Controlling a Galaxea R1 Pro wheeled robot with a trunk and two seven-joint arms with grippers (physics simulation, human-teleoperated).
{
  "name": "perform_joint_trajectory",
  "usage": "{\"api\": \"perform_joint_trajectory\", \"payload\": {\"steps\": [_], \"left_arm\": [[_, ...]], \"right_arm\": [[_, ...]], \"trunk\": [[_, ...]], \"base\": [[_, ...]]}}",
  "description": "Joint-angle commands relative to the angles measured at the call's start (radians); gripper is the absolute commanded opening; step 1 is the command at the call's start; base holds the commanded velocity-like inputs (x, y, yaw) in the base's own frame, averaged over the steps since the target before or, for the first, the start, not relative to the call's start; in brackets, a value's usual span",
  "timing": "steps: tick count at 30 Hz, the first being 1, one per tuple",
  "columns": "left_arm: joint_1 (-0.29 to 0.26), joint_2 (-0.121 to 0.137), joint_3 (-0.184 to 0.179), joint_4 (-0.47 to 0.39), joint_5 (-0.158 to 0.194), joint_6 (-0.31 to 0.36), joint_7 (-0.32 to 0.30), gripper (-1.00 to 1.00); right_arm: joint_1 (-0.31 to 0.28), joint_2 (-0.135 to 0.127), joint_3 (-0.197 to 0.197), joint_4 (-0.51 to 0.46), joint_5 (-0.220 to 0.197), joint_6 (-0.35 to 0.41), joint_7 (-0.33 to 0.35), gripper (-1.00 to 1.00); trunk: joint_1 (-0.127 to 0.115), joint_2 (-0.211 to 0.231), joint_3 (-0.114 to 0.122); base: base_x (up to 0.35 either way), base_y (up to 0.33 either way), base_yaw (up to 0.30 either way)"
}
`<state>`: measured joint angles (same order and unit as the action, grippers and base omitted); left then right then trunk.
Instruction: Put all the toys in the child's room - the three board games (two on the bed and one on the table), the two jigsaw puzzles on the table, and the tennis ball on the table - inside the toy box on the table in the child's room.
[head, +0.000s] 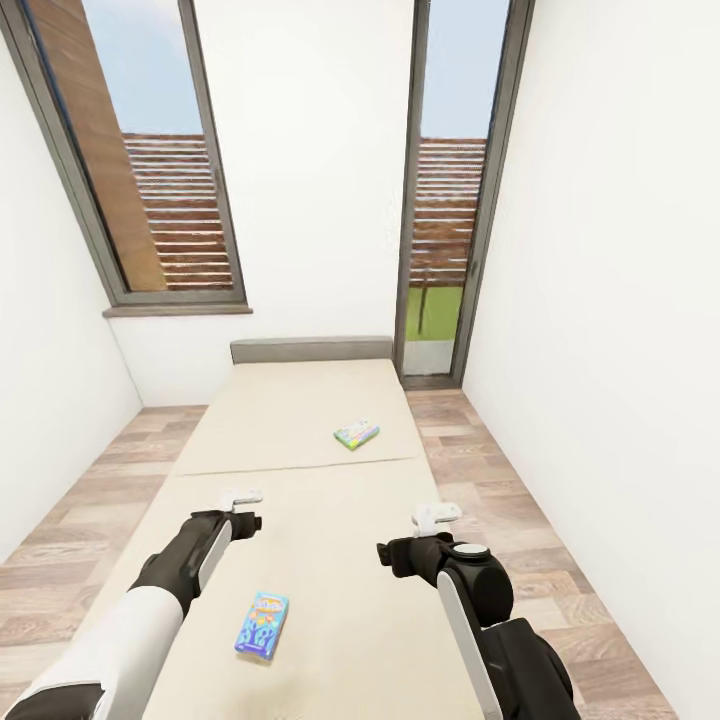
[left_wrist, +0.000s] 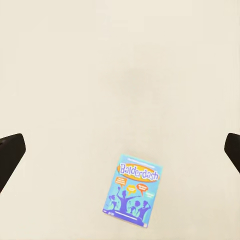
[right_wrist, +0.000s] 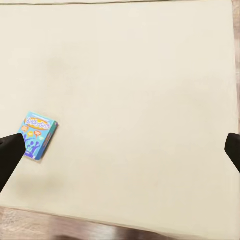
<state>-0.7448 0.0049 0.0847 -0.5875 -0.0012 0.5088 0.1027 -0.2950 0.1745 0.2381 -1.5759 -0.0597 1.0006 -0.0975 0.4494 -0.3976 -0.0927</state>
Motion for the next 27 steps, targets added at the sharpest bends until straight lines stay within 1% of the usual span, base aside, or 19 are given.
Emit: {"api": "perform_joint_trajectory", "payload": {"steps": [1, 10, 12, 13, 18, 22, 25, 27], "left_arm": [[-0.001, 0.000, 0.001, -0.002, 0.000, 0.005, 0.002, 1.00], [-0.001, 0.000, -0.001, -0.002, -0.002, 0.003, 0.002, 1.00], [-0.001, -0.001, -0.002, -0.002, -0.002, 0.002, 0.002, 1.00], [-0.001, -0.001, -0.002, -0.002, -0.002, 0.002, 0.002, 1.00], [-0.001, -0.002, -0.003, -0.002, -0.002, 0.002, 0.002, 1.00], [-0.001, -0.002, -0.004, -0.002, -0.003, 0.002, 0.002, 1.00], [-0.001, -0.002, -0.004, -0.002, -0.003, 0.002, 0.002, 1.00], [-0.001, -0.001, -0.004, -0.002, -0.003, 0.002, 0.002, 1.00]], "right_arm": [[-0.001, 0.000, 0.001, -0.001, -0.007, 0.004, -0.010, 1.00], [-0.001, 0.000, 0.002, -0.003, -0.008, 0.004, -0.008, 1.00], [-0.001, 0.000, 0.009, -0.004, -0.008, 0.005, -0.008, 1.00], [-0.001, 0.000, 0.014, -0.004, -0.008, 0.005, -0.007, 1.00], [-0.001, 0.000, 0.095, -0.005, -0.008, 0.005, -0.007, 1.00], [-0.002, 0.000, 0.120, -0.006, -0.008, -0.001, -0.003, 1.00], [-0.003, 0.000, 0.126, -0.006, -0.012, -0.023, 0.013, 1.00], [-0.005, 0.000, 0.122, -0.007, -0.034, -0.038, 0.066, 1.00]], "trunk": [[0.001, -0.002, -0.004], [0.001, -0.002, -0.019], [0.001, -0.002, -0.022], [0.001, -0.002, -0.024], [0.001, -0.002, -0.032], [0.001, -0.002, -0.039], [0.001, -0.002, -0.044], [0.001, -0.002, -0.047]], "base": [[0.000, 0.000, 0.000], [0.000, 0.000, 0.000], [0.000, 0.000, 0.000], [0.000, 0.000, 0.000], [0.000, 0.000, 0.000], [0.000, 0.000, 0.000], [0.000, 0.000, 0.000], [0.000, 0.000, 0.000]]}}
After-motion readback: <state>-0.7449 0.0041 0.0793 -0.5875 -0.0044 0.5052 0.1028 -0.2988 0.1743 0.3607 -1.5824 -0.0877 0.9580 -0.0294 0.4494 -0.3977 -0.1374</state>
